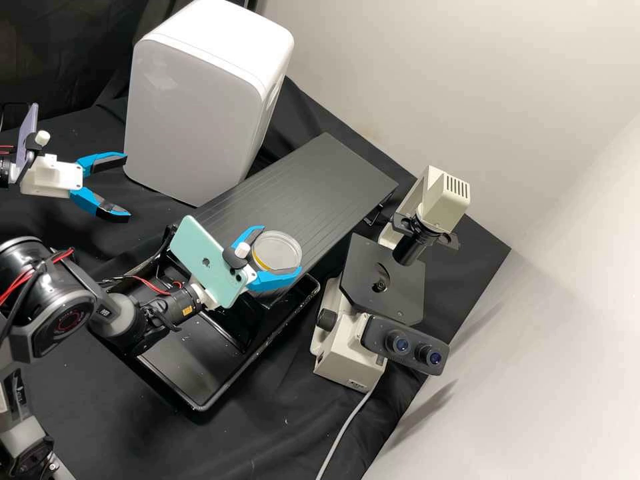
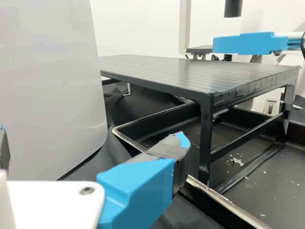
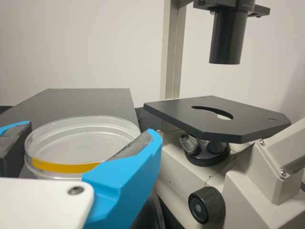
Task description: Remove the lid from the petri dish
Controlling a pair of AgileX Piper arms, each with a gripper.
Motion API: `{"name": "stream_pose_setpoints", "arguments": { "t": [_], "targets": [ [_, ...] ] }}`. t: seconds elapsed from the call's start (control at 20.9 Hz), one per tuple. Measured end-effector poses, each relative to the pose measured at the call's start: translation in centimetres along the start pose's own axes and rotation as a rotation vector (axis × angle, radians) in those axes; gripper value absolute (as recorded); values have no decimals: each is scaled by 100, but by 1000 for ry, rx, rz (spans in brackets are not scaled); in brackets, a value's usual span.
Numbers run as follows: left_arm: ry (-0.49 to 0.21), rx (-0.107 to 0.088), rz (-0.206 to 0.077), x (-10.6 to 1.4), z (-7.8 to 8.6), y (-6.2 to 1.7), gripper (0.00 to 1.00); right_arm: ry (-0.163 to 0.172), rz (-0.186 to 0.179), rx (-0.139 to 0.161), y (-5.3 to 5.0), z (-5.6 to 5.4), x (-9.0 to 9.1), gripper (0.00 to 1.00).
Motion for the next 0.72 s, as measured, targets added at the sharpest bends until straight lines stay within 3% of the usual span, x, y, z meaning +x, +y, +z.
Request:
{"name": "stream_pose_setpoints", "arguments": {
  "t": [0.14, 0.33, 0.67, 0.72],
  "targets": [
    [0, 0, 0, 0, 0, 0, 100, 1, 0, -1, -13, 10, 5, 0],
    [1, -1, 0, 0, -1, 0, 100, -25, -45, -5, -137, 81, -13, 0],
    [1, -1, 0, 0, -1, 0, 100, -16, -35, -8, -160, 106, -7, 0],
    [1, -1, 0, 0, -1, 0, 100, -16, -35, -8, -160, 106, -7, 100]
  ]
}}
